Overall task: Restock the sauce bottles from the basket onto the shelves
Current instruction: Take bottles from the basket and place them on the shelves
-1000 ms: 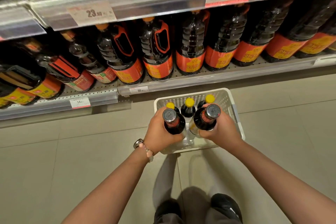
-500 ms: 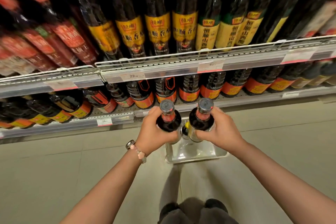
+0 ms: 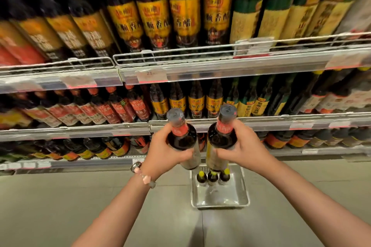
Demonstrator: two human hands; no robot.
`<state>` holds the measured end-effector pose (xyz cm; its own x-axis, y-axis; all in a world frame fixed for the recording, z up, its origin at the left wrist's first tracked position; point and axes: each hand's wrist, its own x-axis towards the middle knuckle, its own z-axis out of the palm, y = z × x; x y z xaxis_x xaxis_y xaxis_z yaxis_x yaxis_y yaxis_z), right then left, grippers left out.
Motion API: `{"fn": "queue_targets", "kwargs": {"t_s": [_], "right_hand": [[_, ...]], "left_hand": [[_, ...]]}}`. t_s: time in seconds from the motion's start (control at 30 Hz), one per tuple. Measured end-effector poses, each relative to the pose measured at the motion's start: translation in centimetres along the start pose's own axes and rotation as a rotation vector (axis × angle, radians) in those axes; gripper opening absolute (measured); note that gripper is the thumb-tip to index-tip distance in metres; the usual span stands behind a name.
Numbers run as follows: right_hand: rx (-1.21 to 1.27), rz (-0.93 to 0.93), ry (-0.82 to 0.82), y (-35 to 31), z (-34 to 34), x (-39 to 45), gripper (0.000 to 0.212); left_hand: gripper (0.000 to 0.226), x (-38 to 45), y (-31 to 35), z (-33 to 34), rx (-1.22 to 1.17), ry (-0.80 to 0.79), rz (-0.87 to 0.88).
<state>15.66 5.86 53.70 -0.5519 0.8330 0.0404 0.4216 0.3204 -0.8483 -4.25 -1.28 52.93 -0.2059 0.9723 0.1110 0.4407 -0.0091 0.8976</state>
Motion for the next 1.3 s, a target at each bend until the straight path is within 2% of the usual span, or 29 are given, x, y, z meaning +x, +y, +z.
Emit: {"fn": "queue_targets", "kwargs": {"t_s": [0.1,0.23,0.4,0.63,0.8,0.97,1.3], "right_hand": [[0.031,-0.034,-0.008,-3.9,-2.2,0.7,0.061],[0.010,-0.121,0.004,-9.2,-5.0,1.5,0.065],[0.060,-0.220,0.025,-14.8,-8.3,2.0,0.059],[0.100,-0.334,-0.051,-21.6,-11.5,2.1,0.044],[0.083,-0.419,-0.078,-25.3,-12.4,2.0,0.047],[0.064,-0.507,-0.101,-28.9,-11.6,2.4,0.040],[0.089,-0.583,-0.131,-35.0,-4.8,3.3,0.047]], "left_hand": [[0.061,0.5,3.9,-2.5,-0.009,0.025,0.017],[0.061,1.1,10.1,-5.6,-0.028,0.077,0.059],[0.052,1.0,16.6,-9.0,-0.007,0.113,0.069],[0.048,-0.9,23.6,-12.5,-0.082,0.145,-0.005],[0.048,-2.6,26.9,-14.3,-0.131,0.233,-0.035],[0.051,-4.4,28.5,-17.1,-0.108,0.326,-0.044],[0.046,-9.0,27.2,-25.1,-0.085,0.454,-0.074]]}}
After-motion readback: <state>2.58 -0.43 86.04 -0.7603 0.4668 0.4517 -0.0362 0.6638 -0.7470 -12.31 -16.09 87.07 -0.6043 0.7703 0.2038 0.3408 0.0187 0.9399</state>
